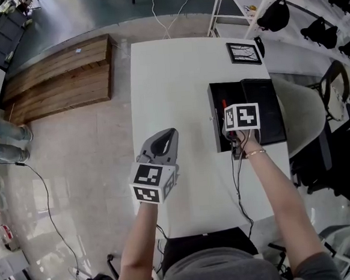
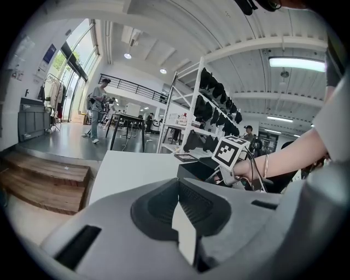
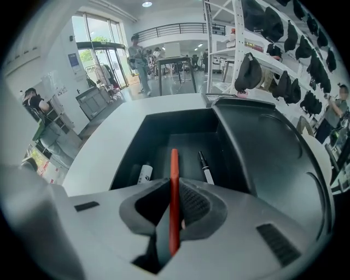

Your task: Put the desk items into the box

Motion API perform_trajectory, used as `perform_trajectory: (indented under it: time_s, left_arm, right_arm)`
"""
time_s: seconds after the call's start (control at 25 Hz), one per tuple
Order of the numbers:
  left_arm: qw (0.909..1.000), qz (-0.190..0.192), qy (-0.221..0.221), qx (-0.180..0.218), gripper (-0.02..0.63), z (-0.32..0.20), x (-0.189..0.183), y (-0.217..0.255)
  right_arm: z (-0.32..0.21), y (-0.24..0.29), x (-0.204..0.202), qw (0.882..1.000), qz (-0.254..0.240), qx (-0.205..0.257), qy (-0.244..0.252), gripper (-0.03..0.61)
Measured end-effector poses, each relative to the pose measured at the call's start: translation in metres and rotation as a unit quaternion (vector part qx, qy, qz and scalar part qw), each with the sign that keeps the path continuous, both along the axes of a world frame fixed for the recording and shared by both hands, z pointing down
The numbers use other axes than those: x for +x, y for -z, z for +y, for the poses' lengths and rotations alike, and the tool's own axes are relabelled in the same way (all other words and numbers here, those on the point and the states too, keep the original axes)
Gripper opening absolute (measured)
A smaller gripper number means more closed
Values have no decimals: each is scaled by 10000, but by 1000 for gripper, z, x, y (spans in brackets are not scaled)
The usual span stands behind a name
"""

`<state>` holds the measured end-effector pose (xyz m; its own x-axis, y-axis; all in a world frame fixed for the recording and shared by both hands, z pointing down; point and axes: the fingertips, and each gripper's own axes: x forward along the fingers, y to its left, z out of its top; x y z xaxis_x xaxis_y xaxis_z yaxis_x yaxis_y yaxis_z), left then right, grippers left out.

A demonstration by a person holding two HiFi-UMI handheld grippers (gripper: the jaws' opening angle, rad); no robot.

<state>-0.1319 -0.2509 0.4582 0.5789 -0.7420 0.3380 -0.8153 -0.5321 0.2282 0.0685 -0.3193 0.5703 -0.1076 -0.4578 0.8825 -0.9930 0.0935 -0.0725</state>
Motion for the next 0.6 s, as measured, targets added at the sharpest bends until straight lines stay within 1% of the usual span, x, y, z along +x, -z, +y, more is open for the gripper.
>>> perform_trajectory:
  time_s: [0.44,0.6]
  left_arm:
    - [10000,32,-12,-28,6,1,0,-3]
    - [10000,27,-20,-34,6,0,0,-4]
  right_arm:
    - [1,-2,-3,9994,285,-108,133,55]
    - [1,-2,-3,9994,281,-111,141,57]
